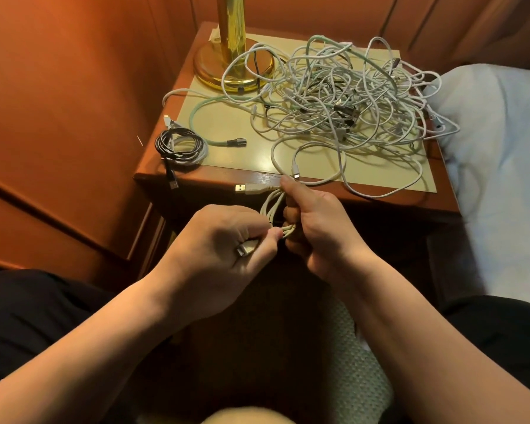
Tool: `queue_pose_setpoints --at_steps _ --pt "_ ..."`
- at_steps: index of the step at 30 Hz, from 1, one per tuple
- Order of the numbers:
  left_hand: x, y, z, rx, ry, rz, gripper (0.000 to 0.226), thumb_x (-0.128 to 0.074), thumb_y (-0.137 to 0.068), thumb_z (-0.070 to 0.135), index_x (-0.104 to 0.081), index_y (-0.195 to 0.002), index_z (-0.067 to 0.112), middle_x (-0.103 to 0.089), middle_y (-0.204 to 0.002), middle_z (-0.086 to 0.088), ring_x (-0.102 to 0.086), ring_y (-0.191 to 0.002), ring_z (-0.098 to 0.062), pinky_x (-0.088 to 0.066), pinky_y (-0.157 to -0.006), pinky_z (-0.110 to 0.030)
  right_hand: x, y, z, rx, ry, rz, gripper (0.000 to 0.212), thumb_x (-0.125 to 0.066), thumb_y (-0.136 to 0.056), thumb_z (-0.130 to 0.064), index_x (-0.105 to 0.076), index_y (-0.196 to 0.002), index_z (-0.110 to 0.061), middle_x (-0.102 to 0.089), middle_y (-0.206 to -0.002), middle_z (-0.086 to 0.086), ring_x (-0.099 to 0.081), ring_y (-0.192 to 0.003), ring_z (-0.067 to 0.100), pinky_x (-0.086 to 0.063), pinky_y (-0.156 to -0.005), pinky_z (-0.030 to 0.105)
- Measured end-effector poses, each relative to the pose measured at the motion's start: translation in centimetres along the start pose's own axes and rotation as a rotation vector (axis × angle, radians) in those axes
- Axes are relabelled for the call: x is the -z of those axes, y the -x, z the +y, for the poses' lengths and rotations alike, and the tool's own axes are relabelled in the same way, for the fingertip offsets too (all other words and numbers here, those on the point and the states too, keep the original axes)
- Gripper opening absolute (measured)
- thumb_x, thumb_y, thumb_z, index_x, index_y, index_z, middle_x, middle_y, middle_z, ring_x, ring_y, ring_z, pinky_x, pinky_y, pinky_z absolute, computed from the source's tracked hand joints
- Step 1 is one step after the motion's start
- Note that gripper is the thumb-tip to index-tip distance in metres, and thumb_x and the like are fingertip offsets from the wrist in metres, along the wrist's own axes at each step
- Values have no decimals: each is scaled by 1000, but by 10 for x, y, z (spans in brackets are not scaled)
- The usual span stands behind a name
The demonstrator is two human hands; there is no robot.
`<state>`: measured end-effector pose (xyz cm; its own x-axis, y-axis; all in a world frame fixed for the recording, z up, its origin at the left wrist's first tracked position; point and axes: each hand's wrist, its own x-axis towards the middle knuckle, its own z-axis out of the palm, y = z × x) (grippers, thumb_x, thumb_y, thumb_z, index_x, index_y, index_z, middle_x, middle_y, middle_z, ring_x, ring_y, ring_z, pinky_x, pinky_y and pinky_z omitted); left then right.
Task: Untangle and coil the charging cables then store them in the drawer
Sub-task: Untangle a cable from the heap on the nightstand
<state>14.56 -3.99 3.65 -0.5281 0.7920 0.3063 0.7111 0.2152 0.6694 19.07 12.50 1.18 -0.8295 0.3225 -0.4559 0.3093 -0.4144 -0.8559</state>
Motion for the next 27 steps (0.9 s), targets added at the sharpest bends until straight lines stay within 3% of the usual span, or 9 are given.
queue_pose_setpoints --at_steps 3,5,9,13,16,19,23,27 --pt "8 -2 -2 60 93 15 44 -62 -103 19 -47 -62 28 -43 -59 10 -42 -52 -13 -31 -49 -24 1 2 -9 33 -18 -70 47 -52 -107 -40 -57 -64 -23 -29 -56 -5 -18 -48 12 -12 -49 28" --pt "13 0 -6 133 197 24 47 -63 -102 21 -46 -60 33 -42 -56 11 -40 -50 -9 -30 -49 -23 4 5 -15 67 -19 -162 56 -50 -107 -42 -57 -55 -25 -28 -58 -4 -18 -46 10 -11 -49 27" --pt "25 2 -16 207 204 34 46 -64 -100 32 -49 -57 25 -40 -53 9 -37 -48 -5 -29 -47 -22 9 3 -18 78 28 -291 38 -55 -101 -46 -56 -73 -20 -53 -66 0 -32 -43 8 -25 -42 19" --pt "38 -17 -29 286 241 81 48 -67 -99 26 -51 -56 11 -40 -51 4 -35 -48 -7 -24 -44 -25 12 -10 -23 167 250 -244 23 -60 -104 -27 -67 -86 -15 -66 -85 7 -46 -54 8 -34 -42 18" --pt "45 -40 -51 306 146 99 46 -71 -96 33 -59 -62 4 -53 -59 -16 -44 -55 -16 -31 -46 -29 14 -24 -33 269 558 -147 20 -64 -104 -30 -72 -87 -20 -67 -67 -14 -55 -52 -2 -39 -48 13" --pt "45 -58 -71 315 -16 109 40 -72 -93 41 -66 -66 12 -62 -68 -9 -52 -63 -13 -33 -50 -12 13 -47 -35 333 742 -68 21 -71 -99 -37 -77 -88 -20 -64 -59 -20 -56 -52 -5 -43 -58 23" --pt "39 -70 -94 270 -173 112 37 -74 -91 43 -65 -69 16 -61 -67 2 -52 -63 -11 -39 -54 -27 4 -75 -27 352 841 3 27 -77 -92 -46 -80 -92 -19 -77 -81 -6 -70 -74 9 -58 -68 36" --pt "32 -75 -106 244 -286 107 26 -76 -89 42 -67 -78 20 -60 -73 10 -54 -67 -7 -39 -56 -27 -5 -85 -22 362 892 42 31 -80 -88 -51 -81 -88 -19 -76 -74 -3 -68 -61 7 -51 -56 28"
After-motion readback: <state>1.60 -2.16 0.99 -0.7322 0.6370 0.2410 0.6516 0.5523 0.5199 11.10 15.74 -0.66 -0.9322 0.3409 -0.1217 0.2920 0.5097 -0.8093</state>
